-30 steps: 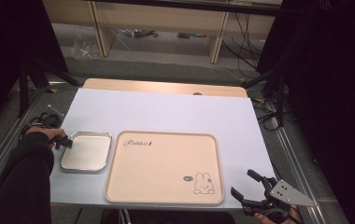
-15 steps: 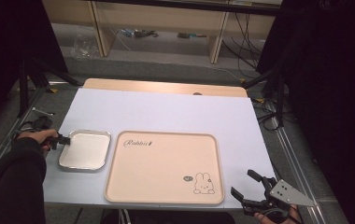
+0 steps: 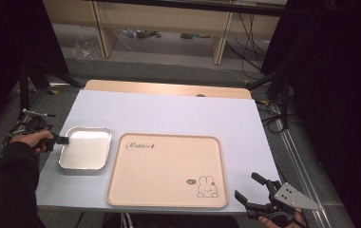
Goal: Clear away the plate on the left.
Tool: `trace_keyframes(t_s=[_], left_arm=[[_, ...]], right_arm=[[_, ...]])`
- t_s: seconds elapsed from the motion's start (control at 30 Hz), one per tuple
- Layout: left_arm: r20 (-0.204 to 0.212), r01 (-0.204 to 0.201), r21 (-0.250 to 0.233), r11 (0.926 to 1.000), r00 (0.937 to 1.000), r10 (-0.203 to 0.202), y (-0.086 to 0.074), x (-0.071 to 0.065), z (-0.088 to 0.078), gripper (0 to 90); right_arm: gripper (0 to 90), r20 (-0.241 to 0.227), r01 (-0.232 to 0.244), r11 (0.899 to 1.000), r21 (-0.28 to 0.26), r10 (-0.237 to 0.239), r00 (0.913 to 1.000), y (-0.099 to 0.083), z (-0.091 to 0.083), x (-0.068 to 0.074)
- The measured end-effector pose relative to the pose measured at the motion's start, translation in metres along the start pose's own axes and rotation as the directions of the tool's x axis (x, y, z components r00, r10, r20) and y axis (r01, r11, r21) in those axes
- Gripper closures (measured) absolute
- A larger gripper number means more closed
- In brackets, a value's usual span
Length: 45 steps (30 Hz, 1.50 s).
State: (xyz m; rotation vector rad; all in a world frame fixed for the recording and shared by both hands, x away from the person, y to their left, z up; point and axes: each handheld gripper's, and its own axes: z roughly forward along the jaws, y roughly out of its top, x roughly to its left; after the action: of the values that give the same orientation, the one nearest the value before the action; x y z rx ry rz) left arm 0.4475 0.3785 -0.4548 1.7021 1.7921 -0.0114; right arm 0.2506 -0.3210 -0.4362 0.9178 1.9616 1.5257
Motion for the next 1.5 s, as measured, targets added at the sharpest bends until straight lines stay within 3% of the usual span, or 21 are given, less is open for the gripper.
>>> trace_keyframes(t_s=[0.03,0.2,0.27,0.37,0.4,0.47,0.5,0.53,0.67,0.7,0.77,0.8,0.83,0.93,0.97,1.0,1.23,1.27,1.43,1.47,1.5], left_arm=[[0.005,0.000,-0.003,1.0000,1.0000,0.000,0.000,-0.001,0.000,88.1],[0.023,-0.018,-0.008,0.9998,0.9996,0.018,0.001,-0.008,-0.003,88.1],[0.034,-0.028,-0.013,0.9995,0.9990,0.028,0.001,-0.012,-0.004,88.1],[0.043,-0.045,-0.009,0.9990,0.9981,0.045,0.002,-0.017,-0.004,88.1],[0.050,-0.050,-0.010,0.9987,0.9975,0.051,0.003,-0.022,-0.003,87.9],[0.050,-0.068,-0.005,0.9977,0.9964,0.068,0.003,-0.025,-0.004,88.0],[0.064,-0.078,-0.007,0.9970,0.9949,0.078,0.004,-0.029,-0.004,88.0],[0.078,-0.098,-0.014,0.9951,0.9920,0.099,0.005,-0.036,-0.005,88.0],[0.099,-0.131,-0.015,0.9913,0.9863,0.132,0.006,-0.049,-0.003,88.0],[0.107,-0.164,-0.004,0.9865,0.9808,0.163,0.006,-0.057,-0.001,87.8],[0.112,-0.177,-0.004,0.9843,0.9780,0.176,0.006,-0.062,0.000,87.8],[0.145,-0.201,0.002,0.9796,0.9693,0.198,0.006,-0.072,0.002,87.7],[0.145,-0.201,0.002,0.9796,0.9693,0.198,0.006,-0.072,0.002,87.7],[0.180,-0.232,-0.004,0.9726,0.9566,0.229,0.007,-0.088,0.004,87.7],[0.198,-0.254,-0.007,0.9671,0.9477,0.251,0.008,-0.099,0.007,87.7],[0.198,-0.254,-0.007,0.9671,0.9477,0.251,0.008,-0.099,0.007,87.7],[0.239,-0.316,0.035,0.9480,0.9236,0.300,0.005,-0.127,0.022,87.8],[0.241,-0.331,0.040,0.9426,0.9188,0.313,0.005,-0.131,0.025,87.8],[0.270,-0.361,0.055,0.9311,0.9032,0.334,-0.001,-0.148,0.035,87.9],[0.273,-0.388,0.068,0.9191,0.8933,0.357,-0.001,-0.150,0.036,87.9],[0.281,-0.394,0.074,0.9161,0.8896,0.360,-0.002,-0.153,0.038,88.0]], right_arm=[[15.9,0.005,0.008,1.000,0.023,-0.009,1.0000,0.001,-0.002,-0.001],[15.9,-0.001,0.002,1.000,0.000,-0.002,1.0000,0.000,0.000,-0.001],[15.9,0.004,0.008,1.000,0.025,-0.008,1.0000,0.001,-0.002,-0.001],[15.9,0.004,0.005,1.000,0.023,-0.005,1.0000,0.001,-0.002,-0.001],[15.9,0.008,0.006,1.000,-0.004,-0.006,1.0000,0.000,0.000,-0.001],[15.9,0.004,0.008,1.000,0.023,-0.008,1.0000,0.001,-0.002,-0.001],[15.9,0.012,-0.004,0.999,-0.034,0.004,0.9999,-0.001,0.003,0.000],[15.9,-0.002,0.001,1.000,0.004,-0.001,1.0000,0.000,0.000,-0.001],[15.9,-0.004,-0.001,1.000,0.007,0.001,1.0000,0.000,0.000,-0.001],[15.9,-0.006,-0.006,1.000,0.005,0.006,1.0000,0.000,0.001,-0.001],[15.9,0.004,0.014,1.000,0.015,-0.015,0.9999,0.001,-0.001,-0.002],[15.9,0.008,0.019,1.000,0.019,-0.019,0.9998,0.001,-0.002,-0.002],[15.9,0.008,0.019,1.000,0.019,-0.019,0.9998,0.001,-0.002,-0.002],[15.9,-0.007,-0.034,0.999,0.019,0.034,0.9994,0.000,0.000,0.001],[15.9,-0.008,-0.036,0.999,0.018,0.036,0.9993,0.000,0.000,0.002],[15.9,-0.010,-0.043,0.999,0.022,0.043,0.9990,0.001,0.000,0.002],[15.9,-0.005,-0.015,1.000,0.014,0.015,0.9999,0.000,0.000,0.000],[15.9,-0.006,-0.015,1.000,0.014,0.015,0.9999,0.000,0.000,0.000],[15.9,-0.007,-0.021,1.000,0.016,0.021,0.9998,0.001,0.000,0.000],[15.8,-0.006,-0.037,0.999,0.022,0.037,0.9993,0.000,-0.001,0.002],[15.9,0.001,0.001,1.000,0.023,-0.001,1.0000,0.001,-0.001,-0.001]])
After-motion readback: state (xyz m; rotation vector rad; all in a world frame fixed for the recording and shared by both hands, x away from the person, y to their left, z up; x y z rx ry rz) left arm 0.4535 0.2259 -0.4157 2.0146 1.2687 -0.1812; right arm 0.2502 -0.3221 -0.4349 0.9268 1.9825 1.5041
